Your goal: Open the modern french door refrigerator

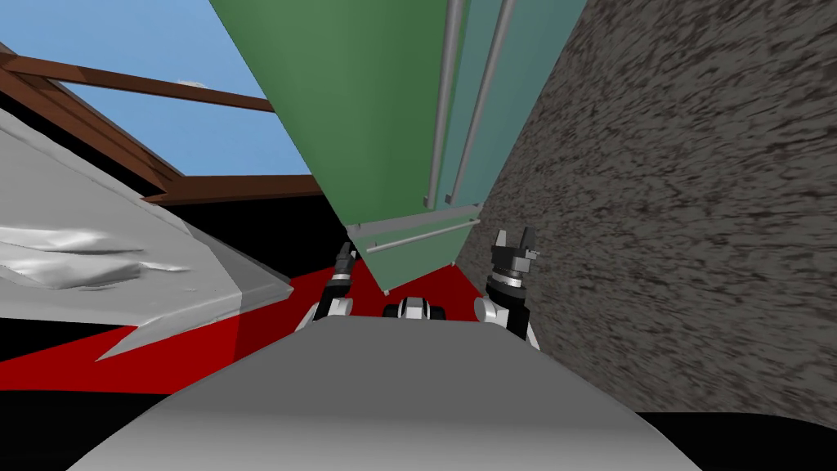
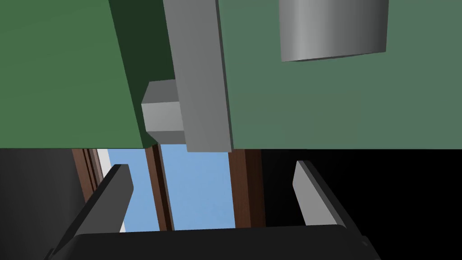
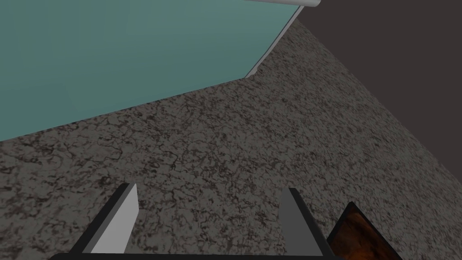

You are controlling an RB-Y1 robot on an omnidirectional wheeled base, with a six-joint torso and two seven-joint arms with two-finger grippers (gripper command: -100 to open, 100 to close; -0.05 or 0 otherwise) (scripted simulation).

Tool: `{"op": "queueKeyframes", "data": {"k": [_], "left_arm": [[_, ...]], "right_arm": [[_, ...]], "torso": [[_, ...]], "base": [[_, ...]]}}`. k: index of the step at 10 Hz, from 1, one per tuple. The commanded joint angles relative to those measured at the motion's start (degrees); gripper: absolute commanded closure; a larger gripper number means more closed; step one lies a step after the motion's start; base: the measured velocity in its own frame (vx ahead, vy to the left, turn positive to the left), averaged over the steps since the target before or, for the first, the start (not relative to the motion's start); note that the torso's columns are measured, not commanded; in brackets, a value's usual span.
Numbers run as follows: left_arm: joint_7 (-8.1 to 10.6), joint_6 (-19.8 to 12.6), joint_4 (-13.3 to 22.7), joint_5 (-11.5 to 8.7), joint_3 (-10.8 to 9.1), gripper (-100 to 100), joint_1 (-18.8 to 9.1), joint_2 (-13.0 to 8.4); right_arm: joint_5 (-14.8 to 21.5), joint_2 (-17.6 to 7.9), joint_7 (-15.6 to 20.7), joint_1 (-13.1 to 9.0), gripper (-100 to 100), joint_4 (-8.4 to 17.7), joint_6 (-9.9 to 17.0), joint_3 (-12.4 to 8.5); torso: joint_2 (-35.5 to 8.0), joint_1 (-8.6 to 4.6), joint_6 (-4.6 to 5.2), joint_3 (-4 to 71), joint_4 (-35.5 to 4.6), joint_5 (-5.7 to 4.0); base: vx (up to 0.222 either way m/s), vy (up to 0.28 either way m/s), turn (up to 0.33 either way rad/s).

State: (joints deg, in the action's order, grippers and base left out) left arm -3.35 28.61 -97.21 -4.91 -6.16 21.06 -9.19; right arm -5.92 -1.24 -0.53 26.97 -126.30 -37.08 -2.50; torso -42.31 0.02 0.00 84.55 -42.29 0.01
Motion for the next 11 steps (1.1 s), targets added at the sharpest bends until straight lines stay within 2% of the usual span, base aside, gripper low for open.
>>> {"op": "queueKeyframes", "data": {"k": [1, 4, 5, 9, 10, 11], "left_arm": [[0.74, 0.9, 3.1, -0.8, -0.62, -100, -0.5, 0.5], [1.48, 1.8, 6.3, -1.7, -1.27, -100, -1.0, 2.2], [1.89, 2.4, 8.0, -2.2, -1.64, -100, -1.3, 4.4], [2.38, 3.0, 10.1, -2.8, -2.09, -100, -1.6, 10.7], [2.42, 3.0, 10.3, -2.8, -2.12, -100, -1.7, 11.7], [2.39, 2.9, 9.9, -2.7, -2.02, -100, -1.4, 11.1]], "right_arm": [[0.0, 0.0, 0.0, 0.0, 0, 0.0, 0.0, 0.0], [0.0, 0.0, 0.0, 0.0, 0, 0.0, 0.0, 0.0], [0.0, 0.0, 0.0, 0.0, 0, 0.0, 0.0, 0.0], [0.0, 0.0, 0.0, 0.0, 0, 0.0, 0.0, 0.0], [0.0, 0.0, 0.0, 0.0, 0, 0.0, 0.0, 0.0], [0.0, 0.0, 0.0, 0.0, 0, 0.0, 0.0, 0.0]], "torso": [[0.0, -0.05, 0.00, 0.0, 0.0, -0.01], [0.0, -0.01, 0.00, 0.0, 0.0, 0.00], [0.0, -0.05, 0.00, 0.0, 0.0, -0.01], [-0.1, 0.06, 0.00, -0.1, 0.0, 0.02], [-0.1, 0.04, 0.00, -0.1, 0.0, 0.01], [-0.1, 0.04, 0.00, 0.0, 0.0, 0.01]], "base": [[0.084, -0.065, 0.041], [0.072, -0.070, 0.040], [0.104, -0.085, 0.064], [0.054, -0.050, 0.028], [0.016, -0.021, 0.007], [0.005, -0.008, 0.000]]}}
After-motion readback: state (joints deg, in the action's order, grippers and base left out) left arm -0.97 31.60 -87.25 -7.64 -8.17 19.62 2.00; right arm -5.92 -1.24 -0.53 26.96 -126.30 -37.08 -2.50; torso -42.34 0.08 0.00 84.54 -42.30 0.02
